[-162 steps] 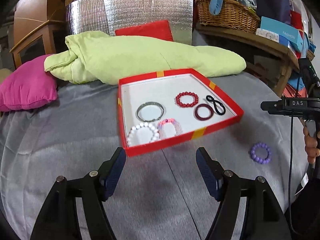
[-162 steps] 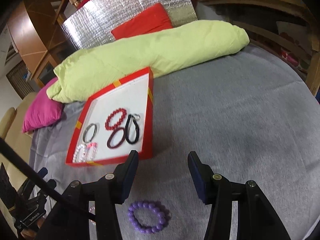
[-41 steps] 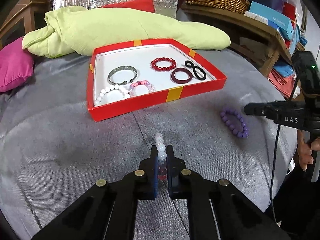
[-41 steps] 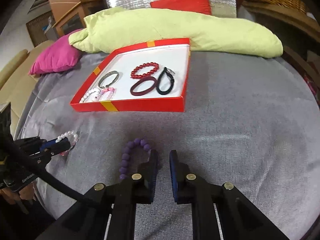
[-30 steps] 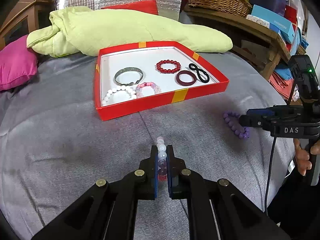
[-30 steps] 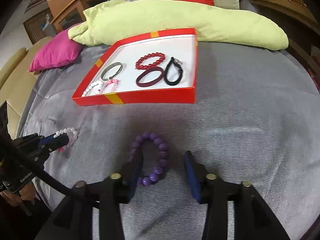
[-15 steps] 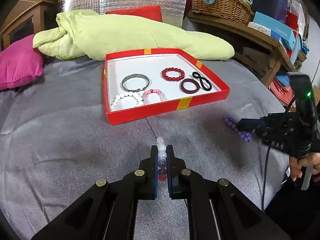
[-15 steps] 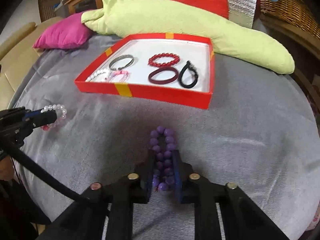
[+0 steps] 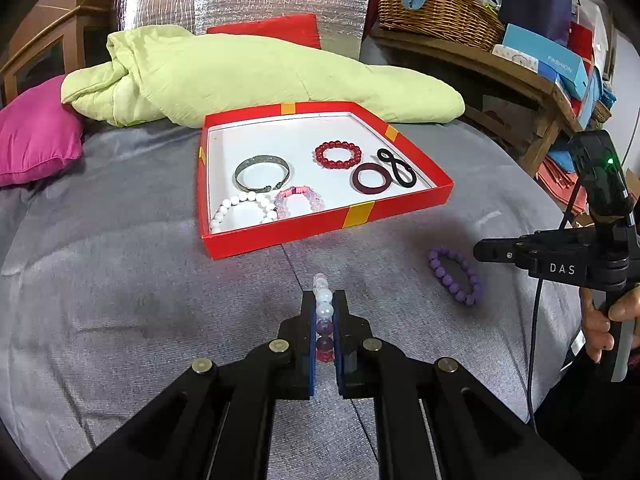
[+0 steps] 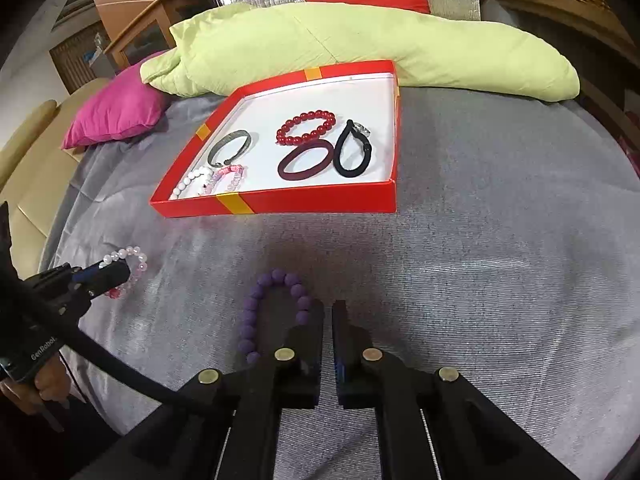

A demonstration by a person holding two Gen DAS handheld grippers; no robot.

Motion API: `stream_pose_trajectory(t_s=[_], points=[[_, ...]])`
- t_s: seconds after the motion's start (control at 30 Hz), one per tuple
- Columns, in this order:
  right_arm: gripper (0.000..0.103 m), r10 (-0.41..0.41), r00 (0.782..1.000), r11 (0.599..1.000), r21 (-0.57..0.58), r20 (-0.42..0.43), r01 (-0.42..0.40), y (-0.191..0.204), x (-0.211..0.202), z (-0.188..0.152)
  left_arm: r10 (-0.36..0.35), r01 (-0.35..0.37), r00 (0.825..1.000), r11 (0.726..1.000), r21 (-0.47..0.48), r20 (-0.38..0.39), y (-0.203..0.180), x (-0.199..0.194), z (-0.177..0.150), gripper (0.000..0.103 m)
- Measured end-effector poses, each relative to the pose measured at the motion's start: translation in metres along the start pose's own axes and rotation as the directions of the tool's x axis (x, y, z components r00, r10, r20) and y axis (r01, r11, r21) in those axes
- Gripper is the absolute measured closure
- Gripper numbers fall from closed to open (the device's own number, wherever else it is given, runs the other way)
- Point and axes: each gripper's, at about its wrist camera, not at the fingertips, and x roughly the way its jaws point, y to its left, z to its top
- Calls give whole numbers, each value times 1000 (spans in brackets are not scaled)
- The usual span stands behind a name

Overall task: Organize jewelry
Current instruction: 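Lift both held bracelets and carry them toward the red tray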

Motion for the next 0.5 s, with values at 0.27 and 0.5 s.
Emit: stream_pose_trajectory(t_s=[0.27, 0.5], points=[[54, -15, 1000, 998, -56, 21, 16, 18, 4, -1, 62, -62, 998, 998, 19, -21, 0, 1, -3, 95], [93, -120, 993, 977, -173, 16, 121, 37, 20, -7, 147, -144, 988, 988, 49, -46, -4, 3, -3, 95]])
